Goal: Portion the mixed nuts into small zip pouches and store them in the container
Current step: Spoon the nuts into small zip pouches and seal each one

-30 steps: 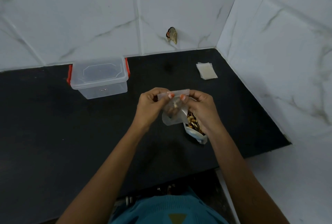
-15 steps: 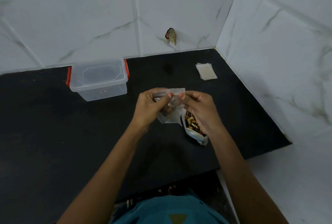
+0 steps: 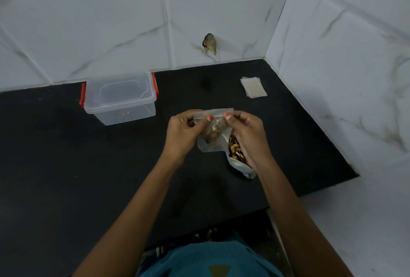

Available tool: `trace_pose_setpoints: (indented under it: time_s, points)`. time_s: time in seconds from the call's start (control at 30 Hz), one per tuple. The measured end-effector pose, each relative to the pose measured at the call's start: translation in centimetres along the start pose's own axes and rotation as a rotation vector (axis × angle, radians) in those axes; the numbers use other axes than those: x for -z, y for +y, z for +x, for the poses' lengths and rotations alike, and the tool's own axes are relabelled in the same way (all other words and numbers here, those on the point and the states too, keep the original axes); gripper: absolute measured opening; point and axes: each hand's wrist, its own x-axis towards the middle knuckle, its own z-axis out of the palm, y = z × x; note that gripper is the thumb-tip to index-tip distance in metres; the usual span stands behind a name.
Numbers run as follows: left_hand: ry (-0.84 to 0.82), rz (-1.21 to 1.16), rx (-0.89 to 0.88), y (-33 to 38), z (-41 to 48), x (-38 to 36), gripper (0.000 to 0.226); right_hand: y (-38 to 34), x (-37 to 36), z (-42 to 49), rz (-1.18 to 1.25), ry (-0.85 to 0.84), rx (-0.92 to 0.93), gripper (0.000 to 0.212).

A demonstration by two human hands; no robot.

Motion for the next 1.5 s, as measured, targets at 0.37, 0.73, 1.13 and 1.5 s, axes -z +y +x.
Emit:
trace_pose_setpoints:
  time_s: [0.37,0.73,1.13,1.5]
  points:
    - [-0.033,-0.064,0.032,0.3,0.3,-0.2,0.017,-0.5,0.0,0.3,-0.129,0.053,0.045,0.010]
    - [0.000,-0.007,-0.009,-0.7,1.2,0.4,0.012,-0.9,0.0,0.5,-0.066,0.020,-0.036,0.011]
    - [-0.014,-0.076,0.038,-0.6,1.8,0.3,0.011,-1.2,-0.2,1.3,-0.106,-0.058,-0.009,0.016]
    - [-0.093,-0.125,0.013,-0.7,2.3,0.6,0.015,-1.2,-0.5,1.5,-0.120,-0.037,-0.030,0.018]
